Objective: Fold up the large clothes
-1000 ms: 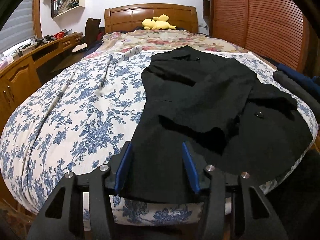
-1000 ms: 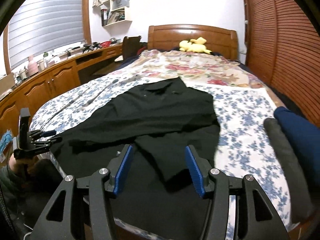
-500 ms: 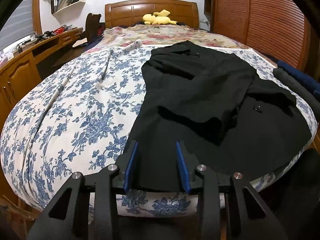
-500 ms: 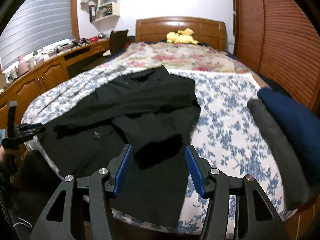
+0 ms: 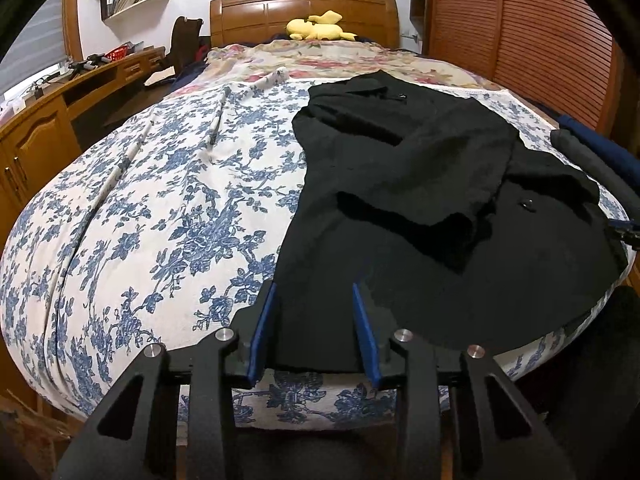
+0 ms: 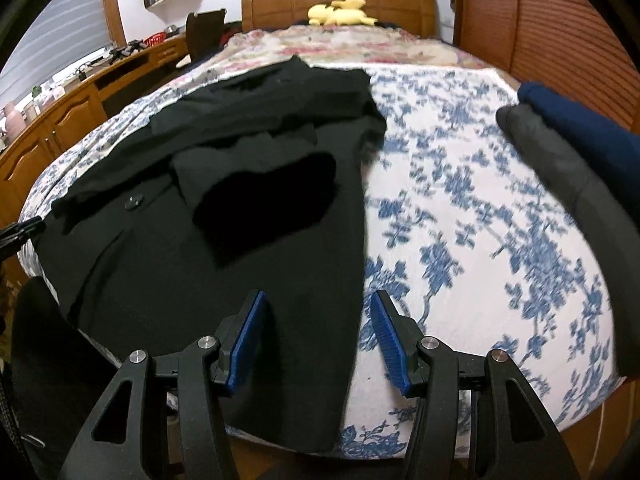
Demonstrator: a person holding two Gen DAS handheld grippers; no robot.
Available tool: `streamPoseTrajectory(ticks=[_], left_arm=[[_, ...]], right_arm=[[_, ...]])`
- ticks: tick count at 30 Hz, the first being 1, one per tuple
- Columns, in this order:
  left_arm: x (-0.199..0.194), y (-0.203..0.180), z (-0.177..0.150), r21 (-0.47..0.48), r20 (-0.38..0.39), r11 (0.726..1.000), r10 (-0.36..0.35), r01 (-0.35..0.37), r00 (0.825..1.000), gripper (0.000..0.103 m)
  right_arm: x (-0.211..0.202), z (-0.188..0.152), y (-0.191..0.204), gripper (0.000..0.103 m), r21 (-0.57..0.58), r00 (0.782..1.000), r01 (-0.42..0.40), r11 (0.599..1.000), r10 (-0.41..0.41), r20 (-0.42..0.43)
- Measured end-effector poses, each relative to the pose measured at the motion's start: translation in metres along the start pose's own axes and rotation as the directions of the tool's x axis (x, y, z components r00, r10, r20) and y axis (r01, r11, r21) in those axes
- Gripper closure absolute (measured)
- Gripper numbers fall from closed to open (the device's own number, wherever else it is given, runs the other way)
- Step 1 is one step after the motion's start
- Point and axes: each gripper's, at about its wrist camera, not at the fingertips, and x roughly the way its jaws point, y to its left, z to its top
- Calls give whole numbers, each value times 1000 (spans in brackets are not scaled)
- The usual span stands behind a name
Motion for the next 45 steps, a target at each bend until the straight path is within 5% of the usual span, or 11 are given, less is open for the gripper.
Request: streamPoseTrajectory(ticks=[8, 27, 30, 45], left_arm=[[0, 0, -3, -6, -4, 1000, 3, -3, 1000, 64], [-5, 9, -12, -46, -24, 998, -41, 40, 999, 64], [-6, 7, -14, -45, -15, 998, -47, 46, 999, 72], [-4, 6, -17, -47, -16, 997, -64, 63, 998, 76]], right_arm=[[-6, -4, 12, 53, -35, 997, -74, 997, 74, 19], [-2, -11, 17, 53, -53, 1000, -19, 998, 19, -12], [-6, -10, 22, 75, -74, 1000, -30, 997, 30, 2], [7, -13, 11, 77, -25, 998, -65, 998, 65, -3]])
